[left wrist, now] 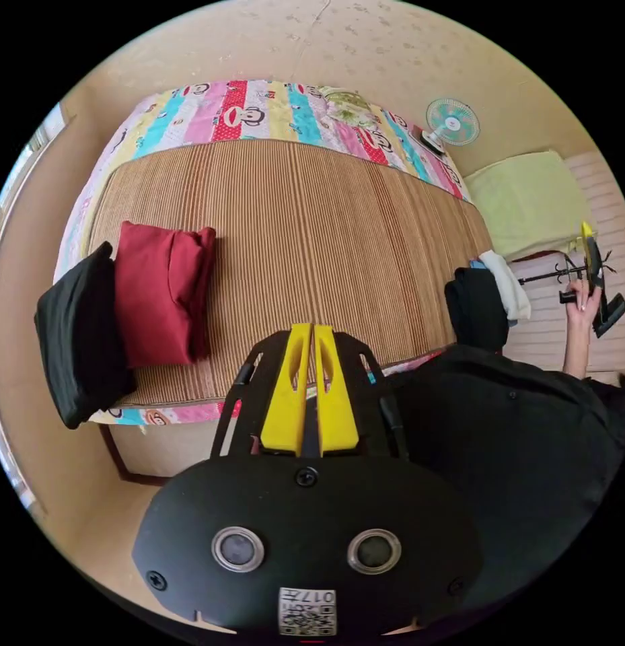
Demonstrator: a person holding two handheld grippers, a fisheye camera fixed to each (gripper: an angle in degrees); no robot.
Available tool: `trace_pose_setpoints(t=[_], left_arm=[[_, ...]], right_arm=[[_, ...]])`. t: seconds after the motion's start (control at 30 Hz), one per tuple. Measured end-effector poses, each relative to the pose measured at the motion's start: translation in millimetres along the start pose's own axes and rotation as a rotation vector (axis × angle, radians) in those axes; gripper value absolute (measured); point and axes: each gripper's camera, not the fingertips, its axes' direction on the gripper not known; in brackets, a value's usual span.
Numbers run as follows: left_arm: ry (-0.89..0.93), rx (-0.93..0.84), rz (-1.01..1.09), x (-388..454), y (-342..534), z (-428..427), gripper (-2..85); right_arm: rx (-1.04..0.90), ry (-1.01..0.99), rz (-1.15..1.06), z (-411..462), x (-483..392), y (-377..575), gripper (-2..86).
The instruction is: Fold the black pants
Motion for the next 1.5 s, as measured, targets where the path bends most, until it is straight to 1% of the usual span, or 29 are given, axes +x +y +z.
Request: trace_pose_setpoints(t=[0.07, 0.13, 0.17, 0.23, 0.3, 0.33, 0.4, 0.47, 0.53, 0.63, 0.7, 0.77, 0.83, 0.9, 0.93, 0.97, 1.0, 1.03, 1.07, 1.1, 1.13, 1.17, 1.2, 1.23, 1.27, 1.33, 1.4, 1.43, 1.5], left_arm=[[0.018, 0.029, -0.065, -34.2, 3.8, -15.5, 1.6], [0.072, 0.079, -0.156, -73.5, 9.8, -31.9, 3.7], [0.117, 0.127, -0.243, -103.8, 16.5, -43.3, 4.7], [0.196, 0.221, -0.414, -154.4, 32.6, -59.2, 6.7], [0.313, 0.379, -0.72, -226.4, 68.9, -74.1, 10.0], [0.335, 0.42, -0.806, -243.7, 80.5, -76.5, 11.0], [0.338, 0.549, -1.128, -299.9, 127.2, -85.0, 14.8], [0.317, 0.598, -1.286, -332.6, 152.0, -88.2, 15.8], [0.349, 0.589, -1.365, -361.9, 162.3, -81.5, 15.7], [0.503, 0.521, -1.445, -393.6, 156.5, -56.2, 12.4], [0.45, 0.474, -1.549, -387.7, 146.1, -60.0, 9.6], [0.341, 0.463, -1.518, -373.0, 128.8, -81.7, 7.3], [0.323, 0.531, -1.301, -353.5, 103.3, -107.2, 5.0], [0.561, 0.659, -0.924, -317.9, 61.8, -126.2, 4.6], [0.615, 0.644, -0.831, -306.6, 47.8, -127.7, 4.6], [0.64, 0.562, -0.663, -278.8, 20.5, -130.3, 4.4], [0.606, 0.456, -0.464, -243.1, -4.6, -131.8, 4.2], [0.57, 0.397, -0.351, -221.2, -15.2, -131.5, 3.9], [0.496, 0.269, -0.13, -173.3, -28.8, -125.4, 3.3], [0.49, 0.151, 0.067, -126.2, -30.7, -112.5, 1.6], [0.513, 0.102, 0.14, -105.4, -27.6, -104.6, 0.7], [0.668, 0.049, 0.275, -71.3, -16.0, -91.4, 0.0], [0.826, 0.028, 0.331, -49.1, -1.7, -80.4, -0.4], [0.86, 0.022, 0.325, -43.3, 5.2, -75.7, -0.4], [0.854, 0.028, 0.257, -42.8, 18.3, -68.3, -0.5], [0.807, 0.113, 0.062, -68.2, 39.3, -64.7, 0.0], [0.766, 0.298, -0.293, -136.9, 75.4, -70.8, 3.3], [0.747, 0.353, -0.384, -155.9, 87.2, -74.0, 4.6], [0.639, 0.539, -0.714, -224.6, 137.1, -86.8, 6.8]], right_arm=[[0.13, -0.522, 0.144, 20.9, 16.8, 15.2, 0.4], [0.207, -0.754, 0.243, 41.2, 18.7, 36.0, 0.5], [0.257, -0.831, 0.278, 50.8, 11.0, 51.6, 0.5], [0.328, -0.881, 0.325, 59.2, -4.9, 73.7, 0.5], [0.359, -0.903, 0.352, 64.6, -22.8, 90.4, 0.5], [0.338, -0.904, 0.336, 66.7, -36.6, 96.5, 0.5], [0.275, -0.871, 0.309, 67.1, -58.0, 99.4, 0.5], [0.197, -0.8, 0.235, 62.0, -90.3, 96.7, 0.5], [0.138, -0.74, 0.186, 58.1, -111.1, 94.2, 0.5], [0.107, -0.624, 0.221, 54.0, -127.3, 100.5, 0.5], [0.144, -0.636, 0.291, 52.3, -128.1, 112.0, 0.5], [0.243, -0.705, 0.378, 47.7, -127.2, 132.5, 0.5], [0.335, -0.673, 0.429, 41.3, -127.0, 147.4, 0.5], [0.4, -0.609, 0.456, 36.7, -127.8, 156.9, 0.5], [0.415, -0.59, 0.46, 37.8, -127.4, 158.7, 0.5], [0.403, -0.598, 0.457, 43.0, -125.5, 157.0, 0.5], [0.388, -0.608, 0.454, 47.0, -124.1, 155.1, 0.5], [0.343, -0.632, 0.439, 57.2, -121.5, 149.8, 0.4], [0.286, -0.655, 0.418, 69.4, -119.8, 144.0, 0.4], [0.258, -0.665, 0.402, 76.1, -119.7, 141.3, 0.4], [0.214, -0.679, 0.371, 89.3, -120.6, 138.2, 0.5], [0.184, -0.687, 0.354, 103.0, -121.5, 138.7, 0.5], [0.174, -0.692, 0.355, 110.2, -121.5, 140.2, 0.5], [0.16, -0.709, 0.376, 124.9, -120.4, 145.7, 0.5], [0.152, -0.743, 0.41, 140.0, -118.6, 153.6, 0.5], [0.133, -0.798, 0.456, 160.2, -116.8, 165.5, 0.5], [0.106, -0.814, 0.481, 175.1, -118.1, 173.9, 0.5], [0.091, -0.803, 0.485, 181.7, -120.4, 177.4, 0.6], [0.074, -0.793, 0.48, 187.6, -124.0, 180.4, 0.6]])
